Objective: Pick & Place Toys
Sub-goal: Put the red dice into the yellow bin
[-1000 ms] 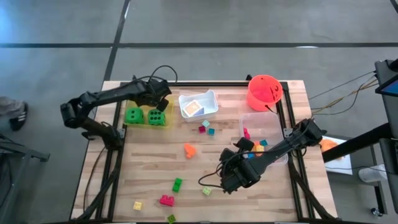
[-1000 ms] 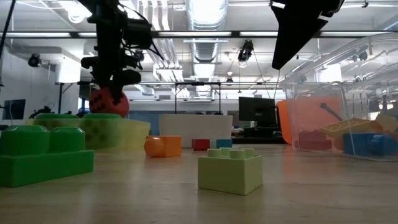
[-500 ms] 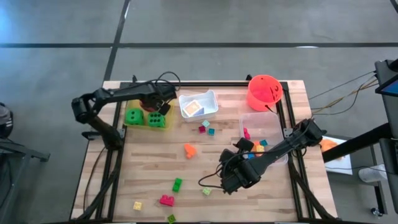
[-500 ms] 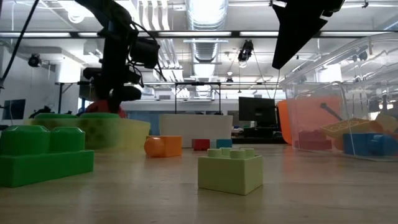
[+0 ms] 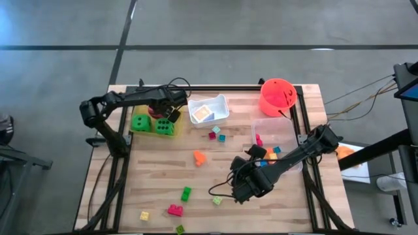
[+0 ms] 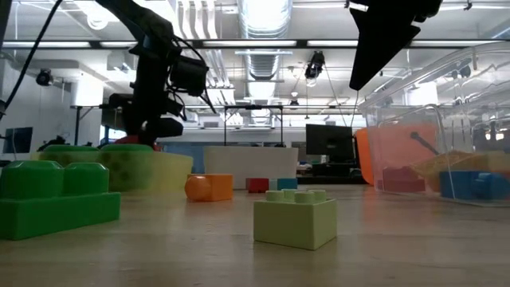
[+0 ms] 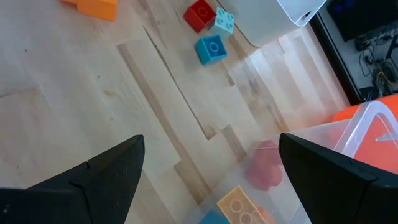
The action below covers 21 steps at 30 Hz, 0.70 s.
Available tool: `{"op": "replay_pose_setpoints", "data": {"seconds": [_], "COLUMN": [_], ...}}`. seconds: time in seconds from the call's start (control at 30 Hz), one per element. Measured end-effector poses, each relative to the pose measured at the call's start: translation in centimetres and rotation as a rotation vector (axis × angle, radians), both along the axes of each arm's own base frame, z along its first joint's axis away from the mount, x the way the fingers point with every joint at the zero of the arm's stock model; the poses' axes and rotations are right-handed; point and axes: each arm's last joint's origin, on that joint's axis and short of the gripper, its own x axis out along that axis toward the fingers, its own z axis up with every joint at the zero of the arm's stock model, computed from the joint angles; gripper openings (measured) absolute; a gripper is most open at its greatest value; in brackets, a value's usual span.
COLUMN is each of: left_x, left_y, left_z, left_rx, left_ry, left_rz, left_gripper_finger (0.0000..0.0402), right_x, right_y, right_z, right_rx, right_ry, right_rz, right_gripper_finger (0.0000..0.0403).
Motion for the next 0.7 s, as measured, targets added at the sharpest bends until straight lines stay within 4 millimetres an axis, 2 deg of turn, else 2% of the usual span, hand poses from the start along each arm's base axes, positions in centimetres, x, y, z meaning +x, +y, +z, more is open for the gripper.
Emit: {"op": "replay_pose_setpoints", "data": {"seconds": [0.37,0.7], "left_x": [-0.5,-0.4], "left_y": [-0.4,-0.4], "left_z": [-1.6,-1.6], "left_rx": [-0.004,0.000], "left_ry": [-0.013,-0.022], "left_rz": [0.003,0.011], "left_gripper_finger": [0.0168,0.0168], "right_x": [0.0,0.0], "right_y": [0.0,0.0], "right_z": [0.0,0.0], "right_rx": [0.000,0.001], "right_ry": [0.000,-0.002], "right_rz": [0.000,-0.001], "right_gripper_finger": [0.0364,0.0364]}}
